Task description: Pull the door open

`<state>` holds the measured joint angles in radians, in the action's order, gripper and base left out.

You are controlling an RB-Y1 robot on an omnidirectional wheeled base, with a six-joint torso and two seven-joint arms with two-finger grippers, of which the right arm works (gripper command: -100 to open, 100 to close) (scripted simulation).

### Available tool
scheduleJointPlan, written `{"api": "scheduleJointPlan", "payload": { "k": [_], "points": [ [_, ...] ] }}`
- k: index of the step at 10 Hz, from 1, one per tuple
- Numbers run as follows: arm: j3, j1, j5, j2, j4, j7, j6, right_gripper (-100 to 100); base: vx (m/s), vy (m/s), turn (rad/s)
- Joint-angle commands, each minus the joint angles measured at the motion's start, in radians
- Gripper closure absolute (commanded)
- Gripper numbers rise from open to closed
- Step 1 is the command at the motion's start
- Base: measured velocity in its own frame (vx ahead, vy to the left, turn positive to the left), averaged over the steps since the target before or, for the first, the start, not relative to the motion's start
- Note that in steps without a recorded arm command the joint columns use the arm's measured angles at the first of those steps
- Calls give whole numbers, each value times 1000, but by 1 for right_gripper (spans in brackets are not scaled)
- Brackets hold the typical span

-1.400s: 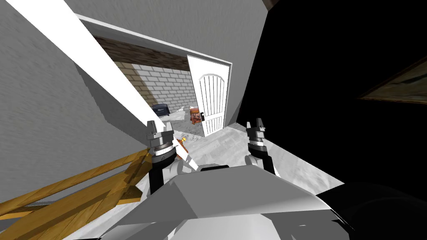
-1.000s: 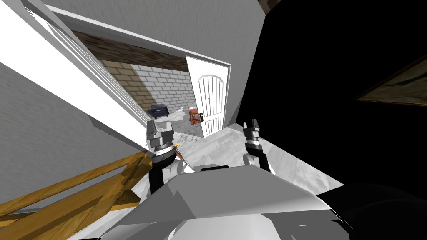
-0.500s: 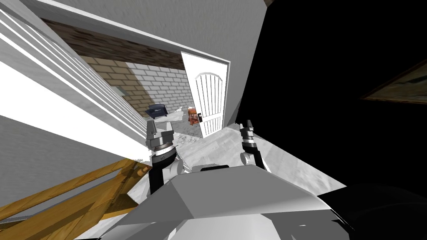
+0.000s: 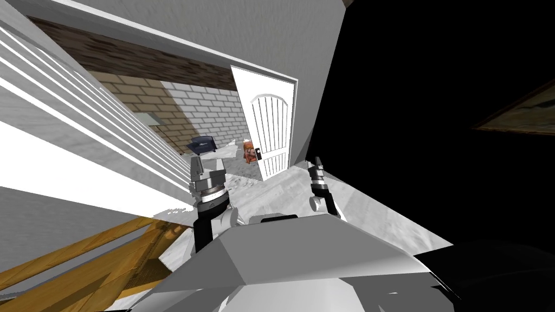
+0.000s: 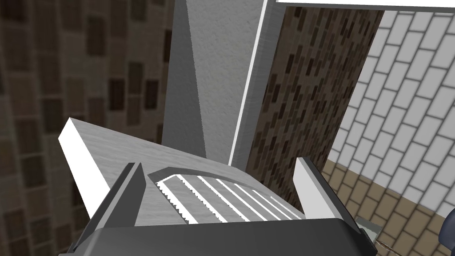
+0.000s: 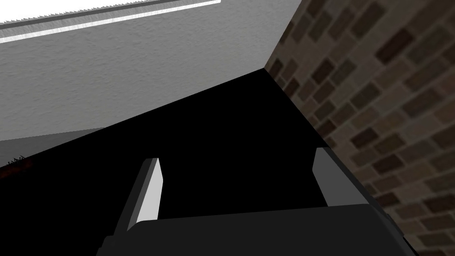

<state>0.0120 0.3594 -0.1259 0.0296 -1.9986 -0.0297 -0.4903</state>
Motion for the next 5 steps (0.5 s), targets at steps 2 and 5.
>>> {"api": "scheduleJointPlan", "payload": {
  "k": [2, 5],
  "points": [
    [5, -36, -3, 7, 54, -2, 3, -100, 64, -33, -13],
    [13, -73, -5, 13, 113, -5, 5, -100, 56, -36, -9]
  ]
}}
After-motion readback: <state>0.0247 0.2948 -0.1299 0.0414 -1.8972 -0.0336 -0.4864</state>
